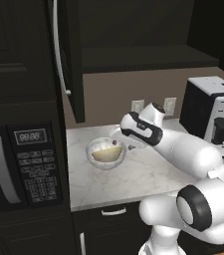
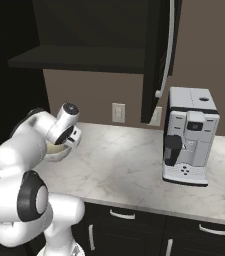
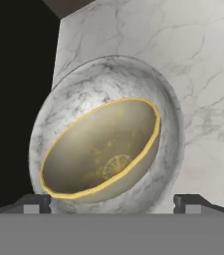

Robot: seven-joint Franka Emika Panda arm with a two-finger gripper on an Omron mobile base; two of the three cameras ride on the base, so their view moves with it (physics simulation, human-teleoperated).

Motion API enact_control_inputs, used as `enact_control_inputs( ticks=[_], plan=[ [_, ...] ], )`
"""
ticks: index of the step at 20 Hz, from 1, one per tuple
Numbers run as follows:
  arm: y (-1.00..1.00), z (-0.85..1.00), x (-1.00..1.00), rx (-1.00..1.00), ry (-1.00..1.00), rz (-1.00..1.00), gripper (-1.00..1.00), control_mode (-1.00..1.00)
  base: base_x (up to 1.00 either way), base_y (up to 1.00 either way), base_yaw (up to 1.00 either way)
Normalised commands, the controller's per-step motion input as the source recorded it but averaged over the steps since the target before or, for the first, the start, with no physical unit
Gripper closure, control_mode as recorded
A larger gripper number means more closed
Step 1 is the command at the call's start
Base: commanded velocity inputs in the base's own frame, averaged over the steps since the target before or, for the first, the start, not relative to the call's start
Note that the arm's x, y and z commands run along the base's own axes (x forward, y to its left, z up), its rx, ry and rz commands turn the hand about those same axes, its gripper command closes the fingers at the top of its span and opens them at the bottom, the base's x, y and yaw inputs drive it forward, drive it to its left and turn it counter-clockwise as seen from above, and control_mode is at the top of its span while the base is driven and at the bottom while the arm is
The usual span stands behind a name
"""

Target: Pick up the bowls on the counter and stack them on top of one another in the open cabinet. Place the smaller bowl on top of the larger bowl.

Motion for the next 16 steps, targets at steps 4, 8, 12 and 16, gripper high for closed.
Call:
enact_control_inputs(
  ticks=[4, 8, 12, 16],
  plan=[
    [0.00, 0.03, -0.42, 0.00, 0.01, -0.01, -1.00, -1.00, 0.00, 0.00, 0.00],
    [0.00, -0.05, -0.34, 0.00, 0.07, -0.10, -1.00, -1.00, 0.00, 0.00, 0.00],
    [0.00, -0.04, -0.03, 0.00, 0.12, -0.13, -1.00, -1.00, 0.00, 0.00, 0.00],
    [0.00, -0.03, 0.00, 0.00, 0.08, -0.14, -1.00, -1.00, 0.00, 0.00, 0.00]
  ],
)
